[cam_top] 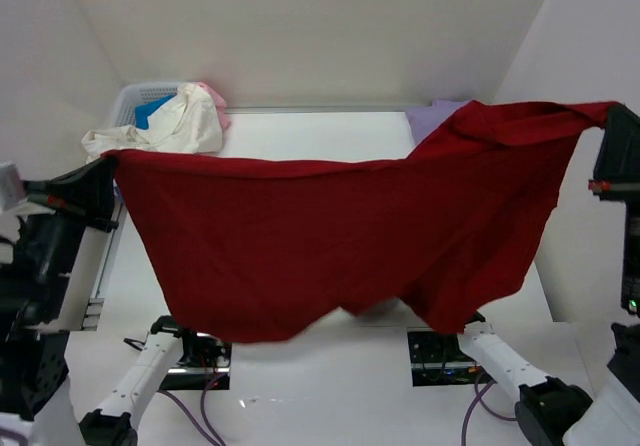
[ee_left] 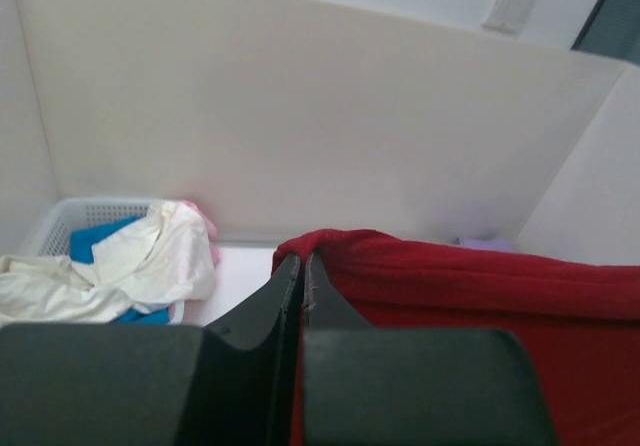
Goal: Fold and stack the t-shirts
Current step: Flatten out the tshirt
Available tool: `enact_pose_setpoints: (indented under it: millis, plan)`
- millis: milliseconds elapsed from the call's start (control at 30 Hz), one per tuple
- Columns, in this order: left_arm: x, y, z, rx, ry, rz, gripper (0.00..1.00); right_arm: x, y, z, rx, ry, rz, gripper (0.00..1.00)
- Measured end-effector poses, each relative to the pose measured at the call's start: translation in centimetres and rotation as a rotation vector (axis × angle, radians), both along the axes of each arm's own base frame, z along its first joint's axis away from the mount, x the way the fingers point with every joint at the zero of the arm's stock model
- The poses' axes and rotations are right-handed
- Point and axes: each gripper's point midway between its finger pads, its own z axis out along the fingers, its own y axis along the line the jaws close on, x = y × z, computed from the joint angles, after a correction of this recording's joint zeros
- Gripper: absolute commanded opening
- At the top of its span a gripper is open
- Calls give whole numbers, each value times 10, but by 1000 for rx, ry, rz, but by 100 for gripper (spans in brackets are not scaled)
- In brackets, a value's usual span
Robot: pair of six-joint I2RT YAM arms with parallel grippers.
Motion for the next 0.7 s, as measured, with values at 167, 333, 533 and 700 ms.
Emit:
enact_pose_setpoints:
  millis: [167, 333, 533, 700]
  plan:
    - [52, -4, -34, 9, 136, 0, 0, 80, 17, -31, -41, 160, -6, 0]
    - [131, -7, -88, 20, 322, 11, 0, 195, 43, -117, -119, 437, -10, 0]
    - [210, -11, -166, 36, 532, 17, 0, 277, 61, -225, -185, 700, -6, 0]
    - [257, -15, -206, 43, 618, 17, 0, 311, 66, -230, -183, 690, -15, 0]
